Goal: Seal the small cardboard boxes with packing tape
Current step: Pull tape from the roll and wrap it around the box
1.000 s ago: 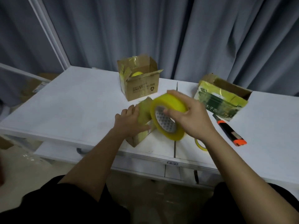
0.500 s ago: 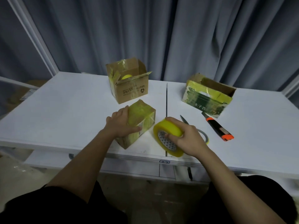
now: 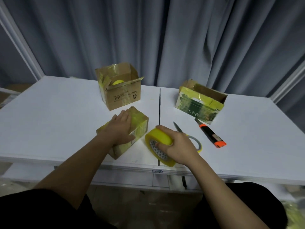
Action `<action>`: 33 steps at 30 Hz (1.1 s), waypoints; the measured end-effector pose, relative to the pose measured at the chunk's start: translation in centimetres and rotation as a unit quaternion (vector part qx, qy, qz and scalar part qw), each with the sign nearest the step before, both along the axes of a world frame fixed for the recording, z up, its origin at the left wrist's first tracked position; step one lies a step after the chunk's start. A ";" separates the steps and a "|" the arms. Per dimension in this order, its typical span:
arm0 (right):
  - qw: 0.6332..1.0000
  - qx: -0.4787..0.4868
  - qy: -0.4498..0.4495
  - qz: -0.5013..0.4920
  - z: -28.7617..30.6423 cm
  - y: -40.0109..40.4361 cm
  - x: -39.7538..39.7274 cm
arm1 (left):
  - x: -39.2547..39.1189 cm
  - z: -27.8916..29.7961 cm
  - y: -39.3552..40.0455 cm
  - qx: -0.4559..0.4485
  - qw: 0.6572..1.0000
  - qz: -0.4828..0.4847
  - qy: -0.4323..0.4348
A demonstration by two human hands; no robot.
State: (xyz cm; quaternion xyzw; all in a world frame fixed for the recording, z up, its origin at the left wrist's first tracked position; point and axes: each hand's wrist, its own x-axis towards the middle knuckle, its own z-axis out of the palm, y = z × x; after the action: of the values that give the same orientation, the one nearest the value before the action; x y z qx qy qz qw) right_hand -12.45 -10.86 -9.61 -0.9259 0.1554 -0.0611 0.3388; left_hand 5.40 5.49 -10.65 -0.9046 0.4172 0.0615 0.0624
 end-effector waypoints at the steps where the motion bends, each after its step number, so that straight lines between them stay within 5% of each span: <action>1: 1.000 -0.004 -0.001 0.002 0.0 0.0 -0.1 | 0.0 -0.1 0.0 0.011 1.000 -0.011 0.013; 5: 0.999 -0.034 -0.016 0.007 0.5 0.3 -0.4 | -0.2 -0.5 0.5 0.004 0.998 -0.067 0.006; 11: 0.996 -0.051 -0.071 -0.032 -0.4 1.4 -0.6 | 0.2 -2.0 -1.0 -0.166 0.978 -0.129 0.009; 15: 0.995 0.008 -0.077 -0.060 -1.0 1.0 -0.5 | 2.1 -1.6 -3.4 -0.261 0.953 -0.111 0.106; 24: 0.988 0.140 -0.066 -0.027 -0.3 1.0 1.2 | 2.8 -0.6 -5.1 -0.256 0.960 -0.079 0.087; 26: 0.985 0.160 -0.057 -0.011 -0.1 0.8 1.2 | 2.0 0.2 -4.7 -0.284 0.950 -0.029 0.123; 30: 0.982 0.186 -0.025 0.033 0.1 -0.3 1.0 | -2.1 1.6 -3.3 -0.429 0.871 0.097 0.217; 33: 0.973 0.214 -0.002 0.083 0.3 -1.6 0.6 | -5.3 2.2 -2.8 -0.327 0.850 0.142 0.388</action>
State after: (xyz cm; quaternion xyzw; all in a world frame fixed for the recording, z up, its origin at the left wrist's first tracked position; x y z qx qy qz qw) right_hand -11.83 -12.41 -9.29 -0.8415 0.0870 -0.0005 0.5332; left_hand 0.07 2.72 -8.41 -0.8246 0.2700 0.2758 -0.4136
